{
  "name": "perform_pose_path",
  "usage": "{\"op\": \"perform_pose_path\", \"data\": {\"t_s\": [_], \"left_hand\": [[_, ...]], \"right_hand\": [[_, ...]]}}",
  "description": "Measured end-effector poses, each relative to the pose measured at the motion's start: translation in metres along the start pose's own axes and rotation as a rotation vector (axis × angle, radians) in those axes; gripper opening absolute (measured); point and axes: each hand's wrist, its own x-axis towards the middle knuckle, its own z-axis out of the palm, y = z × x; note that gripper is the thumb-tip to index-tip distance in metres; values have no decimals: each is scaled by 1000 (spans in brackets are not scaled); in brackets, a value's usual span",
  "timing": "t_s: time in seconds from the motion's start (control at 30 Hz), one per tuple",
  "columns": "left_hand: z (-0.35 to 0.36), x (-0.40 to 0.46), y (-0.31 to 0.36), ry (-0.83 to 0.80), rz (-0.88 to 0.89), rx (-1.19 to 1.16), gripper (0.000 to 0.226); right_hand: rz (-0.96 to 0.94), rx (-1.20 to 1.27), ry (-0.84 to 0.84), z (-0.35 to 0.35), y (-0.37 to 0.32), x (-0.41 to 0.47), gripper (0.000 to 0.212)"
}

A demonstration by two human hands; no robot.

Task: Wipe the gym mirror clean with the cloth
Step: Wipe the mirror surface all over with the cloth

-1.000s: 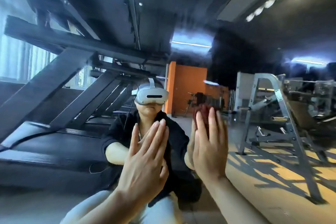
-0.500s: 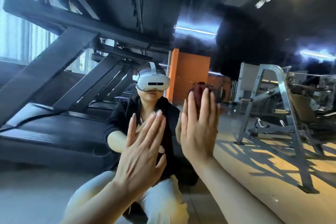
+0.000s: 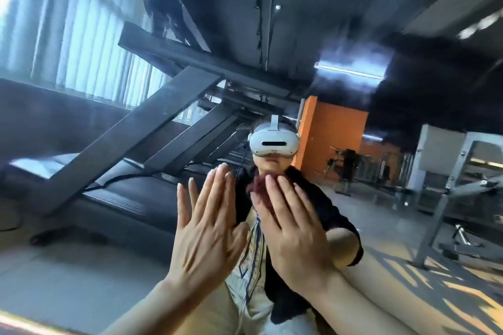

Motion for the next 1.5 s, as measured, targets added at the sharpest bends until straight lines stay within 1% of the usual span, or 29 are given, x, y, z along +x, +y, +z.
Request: {"op": "perform_pose_path", "data": {"t_s": [0.03,0.07,0.1,0.2,0.23,0.27,0.33,0.4,0.43,0.47,0.53,0.6,0.67,0.73,0.8,0.87,0.9,0.93,1.0,1.03,1.07,1.1,1.2,1.27,1.3,1.33,1.43,1.47,1.5], "left_hand": [[-2,0,-8,-11,-8,15,78],[-5,1,-15,-20,-16,27,79],[-8,2,-21,-25,-23,37,80],[-12,5,-29,-19,-24,43,79],[-12,5,-30,-13,-23,35,78],[-12,3,-32,-5,-21,27,77],[-13,-3,-41,1,-11,20,77],[-14,-7,-50,-5,4,23,79],[-15,-8,-56,-9,13,21,78],[-17,-8,-59,-10,21,16,77],[-18,-7,-63,-13,36,5,75],[-17,-7,-62,5,30,-3,76],[-14,-8,-61,29,26,-28,76],[-13,-9,-62,58,43,-64,75],[-14,-10,-68,85,50,-87,72],[-18,-12,-81,78,3,-79,73],[-21,-11,-90,73,-34,-59,72],[-23,-10,-99,69,-74,-35,72],[-27,-9,-118,56,-146,-14,72],[-28,-9,-128,55,-174,-10,73],[-30,-9,-137,56,-197,-2,73],[-31,-11,-145,53,-216,8,73],[-34,-17,-162,44,-213,38,74],[-37,-20,-165,38,-179,65,74],[-38,-20,-166,38,-166,75,75],[-38,-20,-166,40,-160,82,76],[-33,-19,-161,47,-183,82,77],[-32,-19,-158,51,-189,76,77],[-31,-20,-156,56,-187,67,76]], "right_hand": [[-85,9,-44,-2,3,-1,44],[-122,15,-55,-4,12,7,47],[-84,14,-33,-5,20,25,49],[266,34,104,-4,32,106,44],[331,46,138,0,23,123,44],[327,52,140,6,11,128,44],[181,34,72,16,-16,108,48],[28,2,-1,14,-21,77,51],[-9,-10,-20,11,-16,72,51],[-7,-18,-15,10,-9,77,49],[106,-19,47,7,2,104,41],[238,-15,96,8,0,125,51],[253,-15,130,13,-15,116,40],[152,15,88,17,-31,83,42],[-27,29,14,14,-36,61,46],[-147,28,-7,15,-24,80,46],[-123,21,22,17,-19,101,44],[-30,21,66,20,-17,128,43],[223,49,168,26,-24,182,43],[292,59,204,32,-36,201,42],[285,64,219,38,-53,209,41],[211,69,206,46,-73,208,41],[-159,110,83,63,-115,172,44],[-329,110,41,62,-106,168,51],[-352,91,56,61,-95,176,50],[-315,59,70,58,-84,188,47],[-79,-3,144,49,-72,212,46],[-66,7,156,49,-79,204,46],[-98,28,134,50,-89,189,47]]}}
